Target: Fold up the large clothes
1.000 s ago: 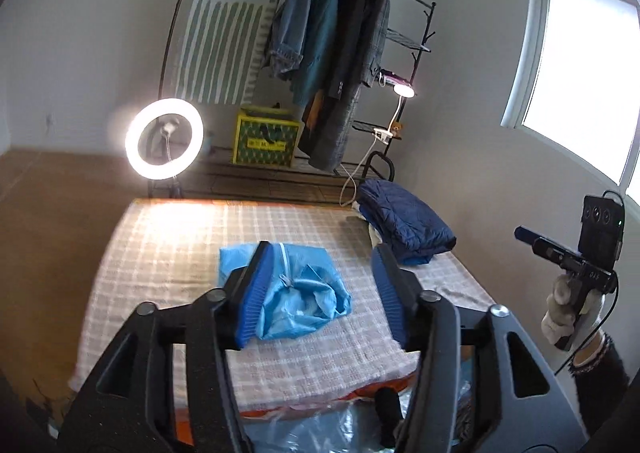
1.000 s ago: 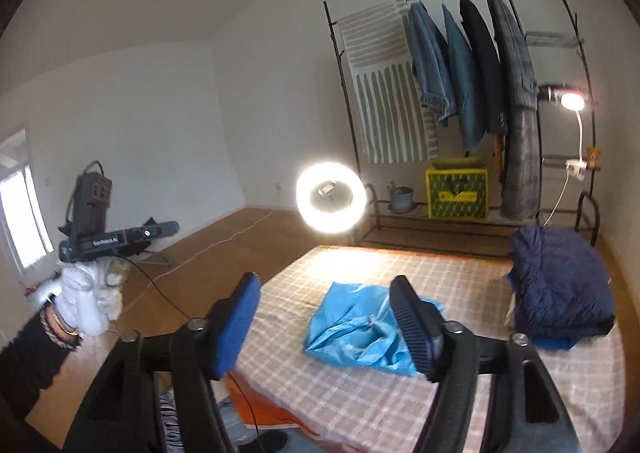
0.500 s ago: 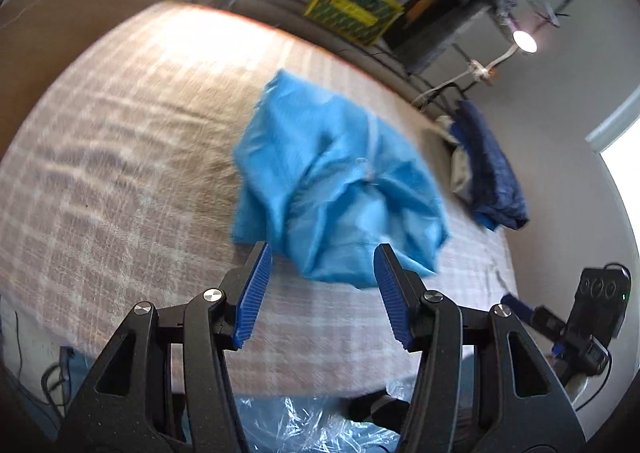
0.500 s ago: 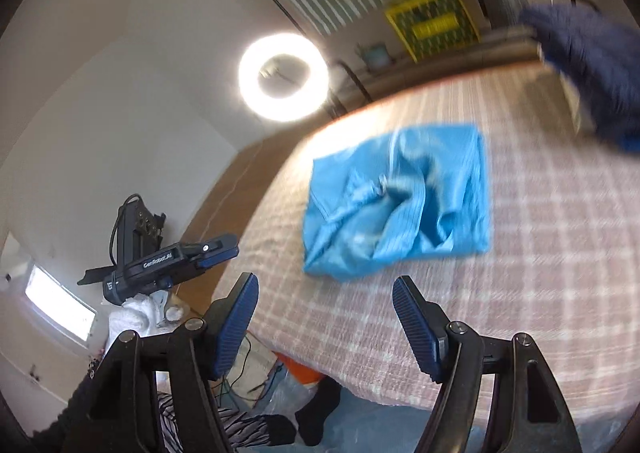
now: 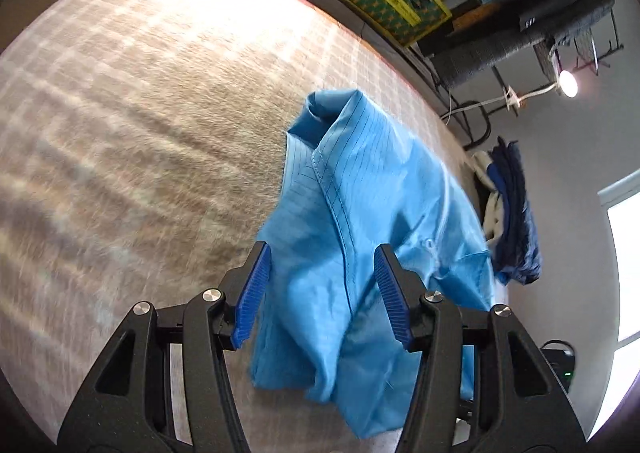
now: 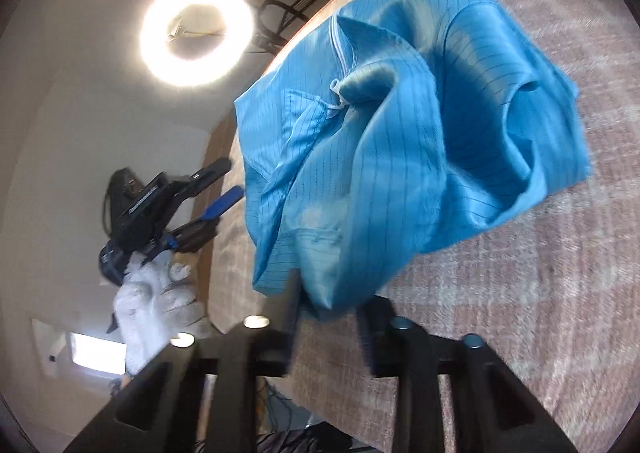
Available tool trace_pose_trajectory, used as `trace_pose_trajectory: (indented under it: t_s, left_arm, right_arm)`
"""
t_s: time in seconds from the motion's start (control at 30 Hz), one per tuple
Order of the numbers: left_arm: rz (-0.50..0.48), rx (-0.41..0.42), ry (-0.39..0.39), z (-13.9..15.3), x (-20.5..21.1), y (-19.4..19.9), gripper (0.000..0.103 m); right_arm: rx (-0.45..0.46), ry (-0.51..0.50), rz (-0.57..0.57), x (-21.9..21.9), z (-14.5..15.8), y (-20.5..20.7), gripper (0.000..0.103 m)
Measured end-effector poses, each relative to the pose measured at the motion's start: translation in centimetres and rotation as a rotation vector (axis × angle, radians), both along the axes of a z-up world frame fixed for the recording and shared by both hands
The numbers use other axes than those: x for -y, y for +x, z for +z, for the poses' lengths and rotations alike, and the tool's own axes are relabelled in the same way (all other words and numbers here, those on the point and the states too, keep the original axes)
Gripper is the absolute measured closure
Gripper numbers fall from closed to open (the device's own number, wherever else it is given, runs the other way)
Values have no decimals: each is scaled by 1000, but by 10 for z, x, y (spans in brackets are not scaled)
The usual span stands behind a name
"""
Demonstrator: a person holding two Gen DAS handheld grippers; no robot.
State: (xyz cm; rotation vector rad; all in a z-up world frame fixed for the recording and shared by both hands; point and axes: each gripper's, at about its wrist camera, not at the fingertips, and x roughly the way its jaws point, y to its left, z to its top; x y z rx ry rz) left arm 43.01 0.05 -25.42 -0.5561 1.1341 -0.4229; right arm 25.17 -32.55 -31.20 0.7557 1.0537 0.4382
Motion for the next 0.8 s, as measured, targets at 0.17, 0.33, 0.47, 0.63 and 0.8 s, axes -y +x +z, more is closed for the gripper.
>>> trace_pose_trajectory:
  t_s: [0.17,0.33,0.47,0.63,0.8]
  left_arm:
    - [-80,-33,10,-8,11,-5,95]
    - [-150,25,30,12,12,-34,99]
    - [-116,-4,212,-12,12,-36,99]
    - [-52,86,220,28,1,-36,99]
    - [-50,221,155,72,15,-30,94]
  right_arm:
    - [71,-27,39,15,23,-15,103]
    - [108,15,64,34,33,-32,103]
    - [30,-55,74,24,5,-28,103]
    - [-22,-111,81,19,-8,-34,103]
    - [28,-118,152,13,18,-48,60]
